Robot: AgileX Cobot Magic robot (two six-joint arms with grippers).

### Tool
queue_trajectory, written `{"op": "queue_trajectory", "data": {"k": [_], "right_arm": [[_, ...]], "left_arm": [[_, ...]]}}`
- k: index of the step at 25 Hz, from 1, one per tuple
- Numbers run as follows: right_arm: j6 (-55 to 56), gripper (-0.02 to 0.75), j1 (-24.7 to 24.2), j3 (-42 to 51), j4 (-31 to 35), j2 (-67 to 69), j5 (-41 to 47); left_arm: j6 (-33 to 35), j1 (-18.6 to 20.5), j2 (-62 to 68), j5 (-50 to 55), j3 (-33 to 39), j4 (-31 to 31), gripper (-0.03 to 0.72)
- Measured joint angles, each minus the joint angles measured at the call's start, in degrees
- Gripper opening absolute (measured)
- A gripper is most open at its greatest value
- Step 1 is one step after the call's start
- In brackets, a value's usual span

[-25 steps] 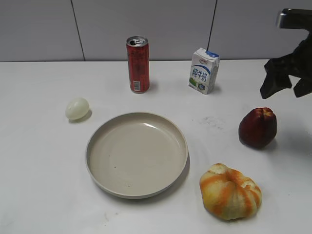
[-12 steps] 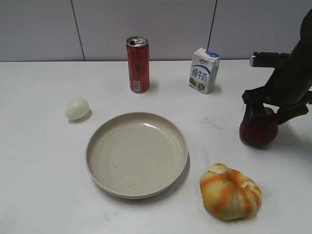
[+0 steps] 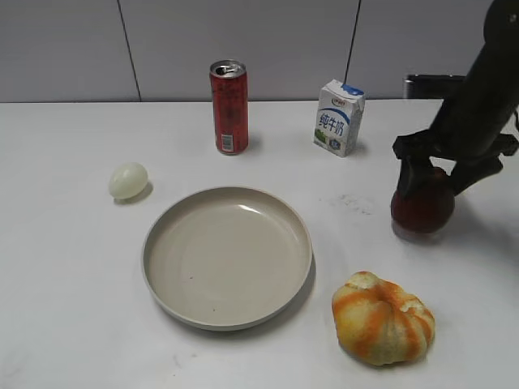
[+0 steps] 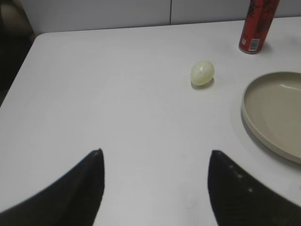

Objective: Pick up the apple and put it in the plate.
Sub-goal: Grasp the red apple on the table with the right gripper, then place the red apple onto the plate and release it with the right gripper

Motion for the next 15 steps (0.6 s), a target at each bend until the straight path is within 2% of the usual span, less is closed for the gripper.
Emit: {"op": "queue_trajectory", "data": {"k": [2, 11, 15], "right_arm": [[0.0, 0.603, 3.1, -2.1, -0.1, -0.6, 1.3], [0.0, 0.603, 25.4, -7.7, 2.2, -1.4, -1.1], [0.0, 0.603, 30.7, -7.7, 2.3, 2.1, -3.8]], "left_arm": [[0.0, 0.0, 0.0, 0.0, 0.0, 0.0, 0.524], [0.0, 0.0, 0.0, 0.0, 0.0, 0.0, 0.524], [0.0, 0.0, 0.0, 0.0, 0.0, 0.0, 0.524]]}}
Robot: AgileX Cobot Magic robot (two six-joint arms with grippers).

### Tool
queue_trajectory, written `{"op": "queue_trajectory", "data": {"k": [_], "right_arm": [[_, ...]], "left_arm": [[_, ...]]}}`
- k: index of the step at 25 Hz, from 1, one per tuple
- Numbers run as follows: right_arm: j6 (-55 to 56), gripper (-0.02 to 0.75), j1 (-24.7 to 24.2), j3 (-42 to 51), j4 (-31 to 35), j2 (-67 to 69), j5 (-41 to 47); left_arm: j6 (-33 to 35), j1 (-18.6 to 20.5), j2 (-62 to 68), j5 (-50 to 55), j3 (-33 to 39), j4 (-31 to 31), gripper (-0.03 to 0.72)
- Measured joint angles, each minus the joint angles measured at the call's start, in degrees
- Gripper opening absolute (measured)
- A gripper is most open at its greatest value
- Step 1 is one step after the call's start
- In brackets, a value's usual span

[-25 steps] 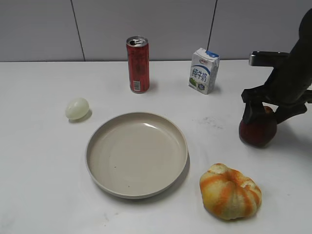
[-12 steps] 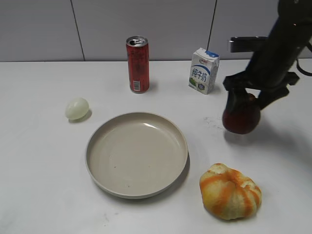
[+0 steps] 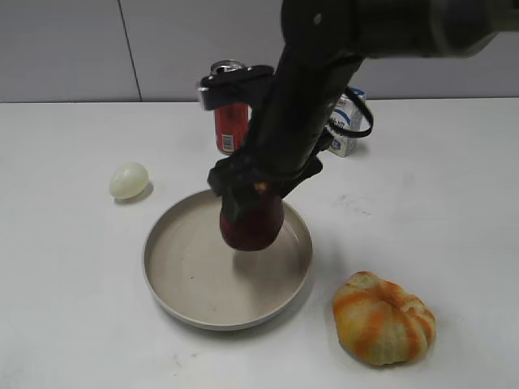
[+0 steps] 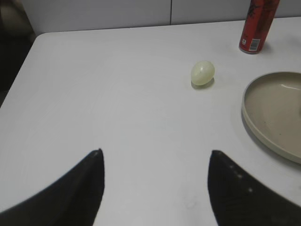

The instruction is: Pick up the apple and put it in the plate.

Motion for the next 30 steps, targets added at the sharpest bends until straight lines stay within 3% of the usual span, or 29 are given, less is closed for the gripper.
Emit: {"op": "queue_trajectory", "data": {"k": [6, 14, 19, 24, 30], "right_arm": [[0.0, 0.603, 2.0, 0.0, 0.1, 4.2, -3.2], [0.2, 0.667, 2.1, 0.0, 1.4, 4.4, -3.6], [0.3, 0.667, 0.7, -4.2, 1.4, 4.0, 1.2], [0.3, 0.666, -7.7, -12.2, 1.3, 2.1, 7.5], [0.2, 0.65, -23.4, -14.4, -1.2, 1.7, 15.9]], "left_arm": [[0.0, 0.0, 0.0, 0.0, 0.0, 0.0, 0.524], [0.0, 0.0, 0.0, 0.0, 0.0, 0.0, 0.524], [0.0, 0.0, 0.0, 0.0, 0.0, 0.0, 0.524], [0.0, 0.0, 0.0, 0.0, 0.0, 0.0, 0.524], [0.0, 0.0, 0.0, 0.0, 0.0, 0.0, 0.524]]}}
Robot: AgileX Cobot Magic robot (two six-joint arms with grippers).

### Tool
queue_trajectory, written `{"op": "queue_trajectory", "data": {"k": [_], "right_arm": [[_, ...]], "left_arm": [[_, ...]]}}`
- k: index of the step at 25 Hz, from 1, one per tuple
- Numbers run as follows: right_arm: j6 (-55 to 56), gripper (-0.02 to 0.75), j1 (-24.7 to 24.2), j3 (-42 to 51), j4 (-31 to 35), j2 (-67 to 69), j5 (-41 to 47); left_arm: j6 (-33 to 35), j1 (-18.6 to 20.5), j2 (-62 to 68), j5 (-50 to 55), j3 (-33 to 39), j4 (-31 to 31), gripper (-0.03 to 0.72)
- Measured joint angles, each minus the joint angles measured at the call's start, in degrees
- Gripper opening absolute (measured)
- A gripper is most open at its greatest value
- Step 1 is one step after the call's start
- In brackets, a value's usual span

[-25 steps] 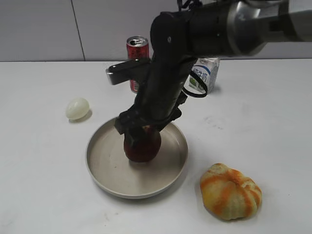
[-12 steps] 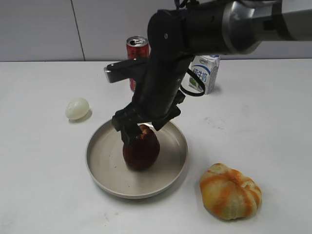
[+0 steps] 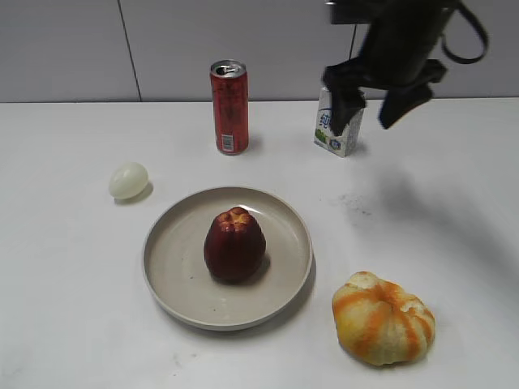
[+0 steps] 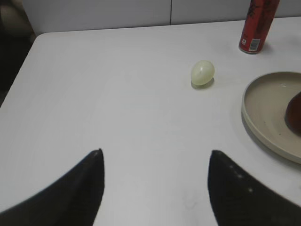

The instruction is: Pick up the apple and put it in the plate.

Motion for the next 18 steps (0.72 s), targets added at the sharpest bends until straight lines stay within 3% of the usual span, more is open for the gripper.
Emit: {"op": "queue_trajectory", "data": {"k": [4, 8, 12, 18], "right_arm": [[0.0, 0.64, -9.4, 0.0, -0.8, 0.0, 3.3], [-0.7, 0.625, -14.6, 0.0, -1.4, 0.0, 4.5], [-1.4, 0.614, -15.5, 1.1, -1.7, -0.9, 4.6], [-1.5, 0.592, -15.5, 11.9, -1.7, -9.2, 4.6]], "left_arm": [[0.0, 0.0, 0.0, 0.0, 0.0, 0.0, 0.524], [0.0, 0.0, 0.0, 0.0, 0.0, 0.0, 0.524], [0.0, 0.0, 0.0, 0.0, 0.0, 0.0, 0.524], [0.0, 0.0, 0.0, 0.0, 0.0, 0.0, 0.524]]}}
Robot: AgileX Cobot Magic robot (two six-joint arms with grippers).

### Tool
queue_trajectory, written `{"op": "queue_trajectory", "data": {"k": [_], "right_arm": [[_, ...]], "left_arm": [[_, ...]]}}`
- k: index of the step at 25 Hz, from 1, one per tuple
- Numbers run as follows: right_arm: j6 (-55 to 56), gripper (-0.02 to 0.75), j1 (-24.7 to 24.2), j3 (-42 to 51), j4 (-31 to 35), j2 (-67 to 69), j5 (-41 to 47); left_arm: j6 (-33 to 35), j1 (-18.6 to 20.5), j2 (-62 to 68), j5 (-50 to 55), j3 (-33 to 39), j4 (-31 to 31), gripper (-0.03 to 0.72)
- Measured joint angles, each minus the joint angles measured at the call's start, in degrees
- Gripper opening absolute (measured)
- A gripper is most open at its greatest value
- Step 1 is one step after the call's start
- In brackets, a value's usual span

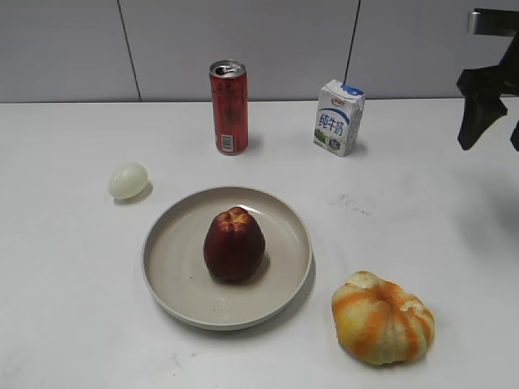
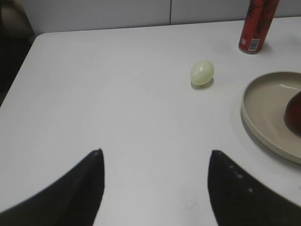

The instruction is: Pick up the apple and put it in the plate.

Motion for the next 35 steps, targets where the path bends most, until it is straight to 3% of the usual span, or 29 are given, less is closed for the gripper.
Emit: {"op": "queue_trajectory", "data": {"k": [13, 19, 24, 35], "right_arm": [[-1.0, 0.587, 0.0, 40.2, 0.4, -34.8, -4.8], [-1.8, 0.585, 0.0, 52.1, 0.4, -52.5, -8.1], [-1.8, 0.585, 0.0, 58.1, 0.4, -66.5, -9.0], [-1.8, 0.585, 0.0, 58.6, 0.5, -94.1, -9.1]], "left_arm": [[0.0, 0.0, 0.0, 0.0, 0.0, 0.0, 0.524], [0.0, 0.0, 0.0, 0.0, 0.0, 0.0, 0.524], [0.0, 0.0, 0.0, 0.0, 0.0, 0.0, 0.524], [0.0, 0.0, 0.0, 0.0, 0.0, 0.0, 0.524]]}}
